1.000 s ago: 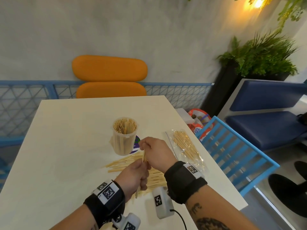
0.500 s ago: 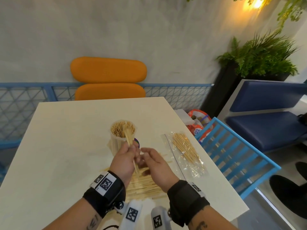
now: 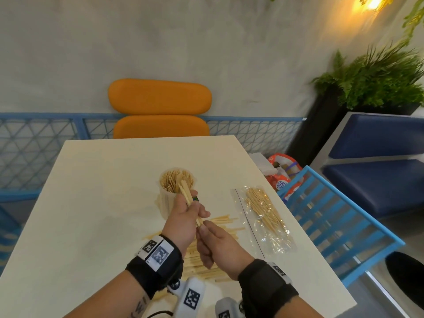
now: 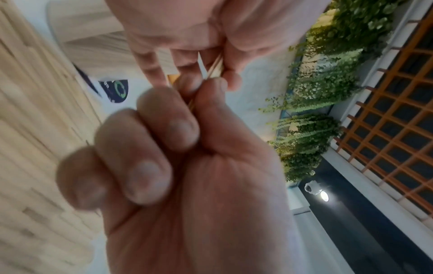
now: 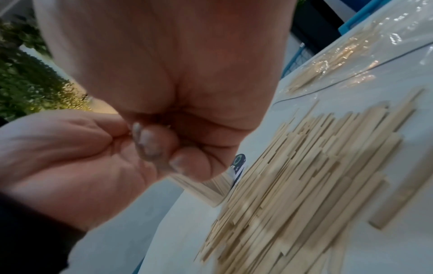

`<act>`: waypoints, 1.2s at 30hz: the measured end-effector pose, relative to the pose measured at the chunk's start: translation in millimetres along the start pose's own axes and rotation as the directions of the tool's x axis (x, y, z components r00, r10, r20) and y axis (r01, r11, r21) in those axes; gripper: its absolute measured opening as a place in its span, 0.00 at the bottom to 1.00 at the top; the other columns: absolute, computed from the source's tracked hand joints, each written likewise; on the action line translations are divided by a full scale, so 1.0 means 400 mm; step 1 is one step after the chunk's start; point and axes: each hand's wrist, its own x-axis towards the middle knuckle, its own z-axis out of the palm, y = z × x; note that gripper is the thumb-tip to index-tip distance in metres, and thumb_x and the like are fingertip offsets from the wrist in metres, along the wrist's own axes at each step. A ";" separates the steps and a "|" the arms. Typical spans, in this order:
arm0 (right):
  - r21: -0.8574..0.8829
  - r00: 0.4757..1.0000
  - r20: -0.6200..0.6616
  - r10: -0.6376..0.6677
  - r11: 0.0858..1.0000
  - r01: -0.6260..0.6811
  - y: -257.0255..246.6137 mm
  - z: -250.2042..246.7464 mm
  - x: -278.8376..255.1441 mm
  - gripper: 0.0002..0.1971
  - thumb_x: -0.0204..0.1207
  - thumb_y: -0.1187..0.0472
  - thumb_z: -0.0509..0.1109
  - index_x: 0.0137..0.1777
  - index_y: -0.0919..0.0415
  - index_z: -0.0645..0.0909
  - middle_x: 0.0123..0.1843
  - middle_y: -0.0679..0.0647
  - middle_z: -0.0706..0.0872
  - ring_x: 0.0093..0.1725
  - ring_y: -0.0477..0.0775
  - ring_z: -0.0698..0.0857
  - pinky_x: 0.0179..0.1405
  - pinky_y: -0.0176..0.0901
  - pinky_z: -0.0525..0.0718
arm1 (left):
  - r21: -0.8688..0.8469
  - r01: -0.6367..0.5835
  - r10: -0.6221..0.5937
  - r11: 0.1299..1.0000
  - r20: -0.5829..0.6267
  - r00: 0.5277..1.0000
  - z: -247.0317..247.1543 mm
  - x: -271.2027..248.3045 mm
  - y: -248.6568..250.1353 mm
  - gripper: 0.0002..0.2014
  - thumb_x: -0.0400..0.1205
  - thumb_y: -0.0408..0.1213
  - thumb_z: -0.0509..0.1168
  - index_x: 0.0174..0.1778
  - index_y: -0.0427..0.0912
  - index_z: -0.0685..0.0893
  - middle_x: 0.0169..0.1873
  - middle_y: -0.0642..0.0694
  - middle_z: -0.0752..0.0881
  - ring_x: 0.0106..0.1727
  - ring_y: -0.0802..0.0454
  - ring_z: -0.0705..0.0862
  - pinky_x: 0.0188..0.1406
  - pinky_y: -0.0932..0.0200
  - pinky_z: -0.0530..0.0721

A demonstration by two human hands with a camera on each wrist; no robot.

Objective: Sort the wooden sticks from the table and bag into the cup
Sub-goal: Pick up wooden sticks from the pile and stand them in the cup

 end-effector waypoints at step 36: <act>-0.051 0.948 -0.311 -0.073 0.997 0.060 -0.027 -0.050 0.095 0.16 0.90 0.46 0.53 0.63 0.48 0.81 0.54 0.54 0.86 0.38 0.44 0.84 0.37 0.43 0.79 | 0.642 -0.407 0.525 0.649 0.009 0.851 -0.147 0.212 0.219 0.15 0.87 0.39 0.64 0.63 0.67 0.77 0.34 0.64 0.89 0.36 0.67 0.86 0.37 0.74 0.78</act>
